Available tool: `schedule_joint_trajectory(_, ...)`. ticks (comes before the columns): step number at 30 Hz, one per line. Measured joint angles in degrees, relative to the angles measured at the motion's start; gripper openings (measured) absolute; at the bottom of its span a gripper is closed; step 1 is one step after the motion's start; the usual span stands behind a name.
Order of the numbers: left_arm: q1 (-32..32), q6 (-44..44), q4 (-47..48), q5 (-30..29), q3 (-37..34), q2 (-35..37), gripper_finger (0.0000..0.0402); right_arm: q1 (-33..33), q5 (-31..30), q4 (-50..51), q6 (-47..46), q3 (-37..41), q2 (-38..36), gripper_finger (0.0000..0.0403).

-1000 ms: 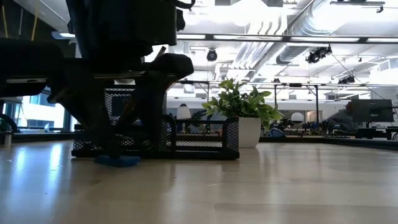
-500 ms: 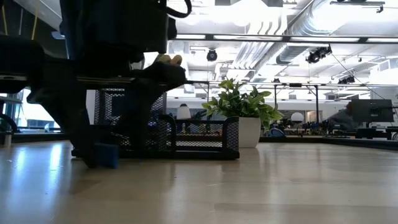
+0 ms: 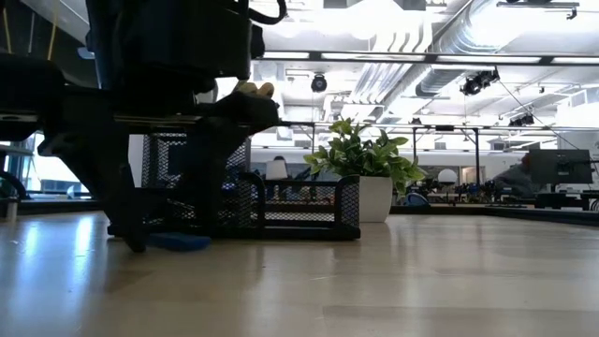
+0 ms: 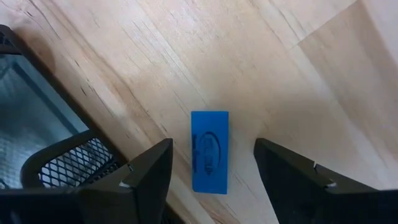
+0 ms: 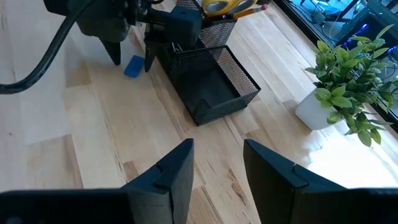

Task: Pick and place office supplies into organizer
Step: Put the blue eraser into the black desk organizer

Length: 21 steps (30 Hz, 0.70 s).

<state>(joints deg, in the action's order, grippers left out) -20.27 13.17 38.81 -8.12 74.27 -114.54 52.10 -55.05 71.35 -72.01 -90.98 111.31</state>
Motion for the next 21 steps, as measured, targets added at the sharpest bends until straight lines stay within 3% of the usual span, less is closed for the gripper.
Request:
schedule_joint_trajectory(12,0.0,0.5,0.9,-8.3,1.3,2.6,0.022,-0.1,-0.2,0.0,0.2,0.0,0.0,0.0134)
schedule_joint_trajectory(21,0.0,1.5,-1.8,-5.7,-1.7,1.9,0.022,-0.1,-0.2,-0.1,0.4,0.0,0.0,0.0134)
